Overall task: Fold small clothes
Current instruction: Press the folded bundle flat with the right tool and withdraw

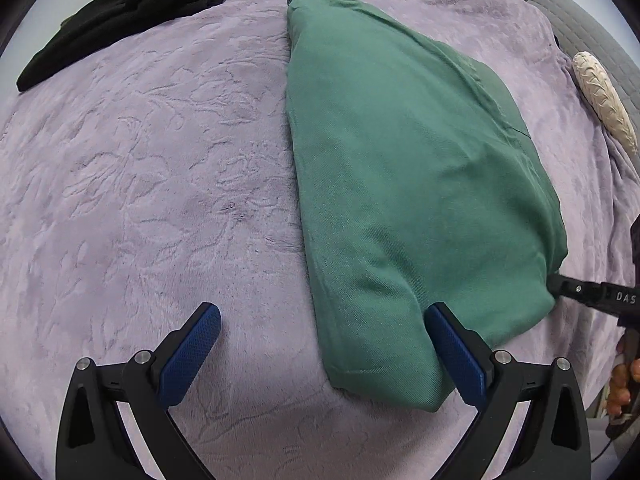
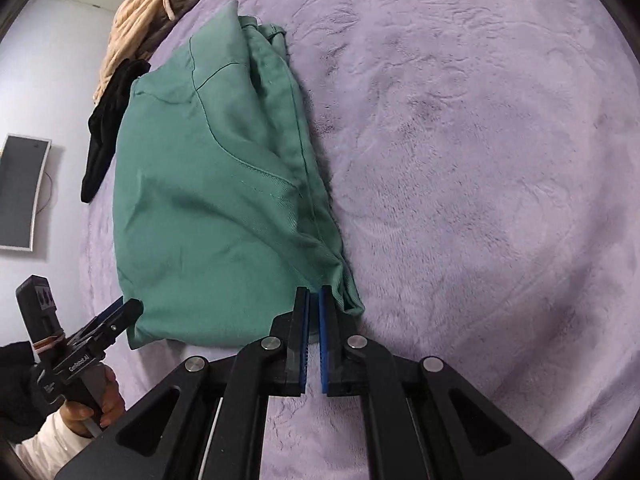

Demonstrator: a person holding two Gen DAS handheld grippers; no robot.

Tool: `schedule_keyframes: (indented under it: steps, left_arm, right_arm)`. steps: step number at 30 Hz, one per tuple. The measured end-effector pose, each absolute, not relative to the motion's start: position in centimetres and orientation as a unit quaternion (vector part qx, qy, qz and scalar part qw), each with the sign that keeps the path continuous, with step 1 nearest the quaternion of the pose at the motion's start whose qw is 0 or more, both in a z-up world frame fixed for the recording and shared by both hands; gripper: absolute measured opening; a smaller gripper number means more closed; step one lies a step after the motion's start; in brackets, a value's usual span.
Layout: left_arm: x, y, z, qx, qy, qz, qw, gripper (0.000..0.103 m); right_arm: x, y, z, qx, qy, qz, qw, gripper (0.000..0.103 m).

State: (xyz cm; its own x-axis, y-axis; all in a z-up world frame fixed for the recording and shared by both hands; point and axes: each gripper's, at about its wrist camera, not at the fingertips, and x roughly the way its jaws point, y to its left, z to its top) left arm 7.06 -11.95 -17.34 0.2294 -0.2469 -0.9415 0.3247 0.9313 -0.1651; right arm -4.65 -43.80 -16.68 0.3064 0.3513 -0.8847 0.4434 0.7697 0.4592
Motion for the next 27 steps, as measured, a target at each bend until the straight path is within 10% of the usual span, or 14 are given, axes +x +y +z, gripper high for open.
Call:
schedule_keyframes:
  steps: [20, 22, 24, 27]
  left_arm:
    - [8.7, -14.1, -16.4, 0.066, 0.618, -0.146, 0.77, 0.102]
    - [8.8, -14.3, -16.3, 0.071, 0.615, -0.145, 0.772, 0.102]
    - [8.9, -14.1, -16.3, 0.073, 0.617, -0.144, 0.771, 0.102]
    - [9.2, -14.1, -16.5, 0.072, 0.62, -0.141, 0.769, 0.102]
  right_arm:
    - [-4.2, -46.1, -11.8, 0.36, 0.539, -0.042, 0.76, 0.01]
    - [-4.0, -46.2, -11.8, 0.36, 0.538, -0.043, 0.761, 0.018]
    - [-3.7, -46.3, -11.8, 0.359, 0.537, -0.046, 0.762, 0.05]
    - [-3.3, -46.5, -11.5, 0.36, 0.533, -0.044, 0.764, 0.055]
